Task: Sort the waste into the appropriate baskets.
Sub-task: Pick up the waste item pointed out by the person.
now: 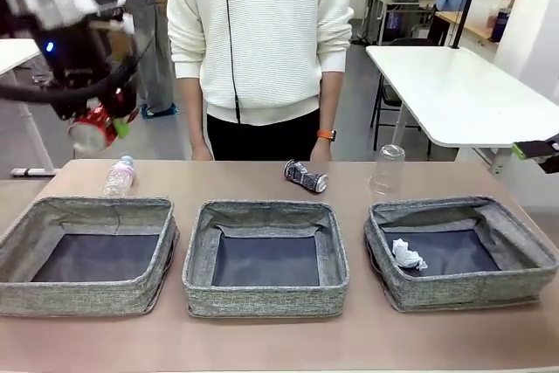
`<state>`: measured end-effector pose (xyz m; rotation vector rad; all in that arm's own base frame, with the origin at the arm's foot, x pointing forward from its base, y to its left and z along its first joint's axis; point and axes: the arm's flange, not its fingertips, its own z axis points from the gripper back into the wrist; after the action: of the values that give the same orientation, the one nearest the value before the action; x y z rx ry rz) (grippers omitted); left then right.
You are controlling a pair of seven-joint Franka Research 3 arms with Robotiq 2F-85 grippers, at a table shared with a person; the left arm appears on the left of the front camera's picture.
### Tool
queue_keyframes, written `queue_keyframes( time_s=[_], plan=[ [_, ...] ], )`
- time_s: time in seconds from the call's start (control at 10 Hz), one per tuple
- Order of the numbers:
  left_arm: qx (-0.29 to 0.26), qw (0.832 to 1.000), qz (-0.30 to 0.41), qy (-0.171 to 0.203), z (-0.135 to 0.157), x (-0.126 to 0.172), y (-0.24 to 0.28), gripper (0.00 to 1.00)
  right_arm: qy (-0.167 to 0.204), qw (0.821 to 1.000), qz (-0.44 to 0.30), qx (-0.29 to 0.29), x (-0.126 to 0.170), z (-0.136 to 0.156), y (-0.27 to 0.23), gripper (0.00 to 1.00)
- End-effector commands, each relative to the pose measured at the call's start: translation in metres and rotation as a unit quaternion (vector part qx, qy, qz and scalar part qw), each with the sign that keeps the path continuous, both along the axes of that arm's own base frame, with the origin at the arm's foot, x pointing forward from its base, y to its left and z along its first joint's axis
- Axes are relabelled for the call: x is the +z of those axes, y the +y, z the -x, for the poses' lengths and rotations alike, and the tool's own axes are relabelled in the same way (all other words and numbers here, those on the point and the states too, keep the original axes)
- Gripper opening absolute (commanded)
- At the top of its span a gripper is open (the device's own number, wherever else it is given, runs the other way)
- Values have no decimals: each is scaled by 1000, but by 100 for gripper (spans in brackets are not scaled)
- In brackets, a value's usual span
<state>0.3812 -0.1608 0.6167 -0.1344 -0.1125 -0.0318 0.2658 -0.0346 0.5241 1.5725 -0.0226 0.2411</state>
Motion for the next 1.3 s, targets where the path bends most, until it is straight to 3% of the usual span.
queue_keyframes(
  time_s=[0.0,0.1,0.2,0.3,0.4,0.6,0.7,0.9,1.0,1.1,1.2],
  plan=[
    [119,991,27,51,-4,58,-62,27,6,1000,-10,-1,8,-1,1,100],
    [176,980,34,91,-3,78,-88,27,6,1000,-10,-1,8,-1,1,100],
    [185,973,32,137,0,97,-113,27,6,1000,-10,-1,8,-1,1,100],
    [183,971,37,146,0,113,-131,27,6,1000,-10,-1,8,-1,1,100],
    [217,965,46,137,-3,126,-148,27,6,1000,-10,-1,8,-1,1,100],
    [228,957,105,145,-5,141,-174,27,6,1000,-10,-1,8,-1,1,100],
    [217,954,135,158,-5,141,-184,27,6,1000,-10,-1,8,-1,1,100],
    [173,965,133,142,-4,140,-195,27,6,1000,-10,-1,8,-1,1,100],
    [72,989,104,76,3,137,-199,27,6,1000,-10,-1,8,-1,1,100],
    [196,960,131,148,-6,141,-197,27,6,1000,-10,-1,8,-1,1,100],
    [196,960,131,148,-6,141,-197,27,6,1000,-10,-1,8,-1,1,100]
  ],
)
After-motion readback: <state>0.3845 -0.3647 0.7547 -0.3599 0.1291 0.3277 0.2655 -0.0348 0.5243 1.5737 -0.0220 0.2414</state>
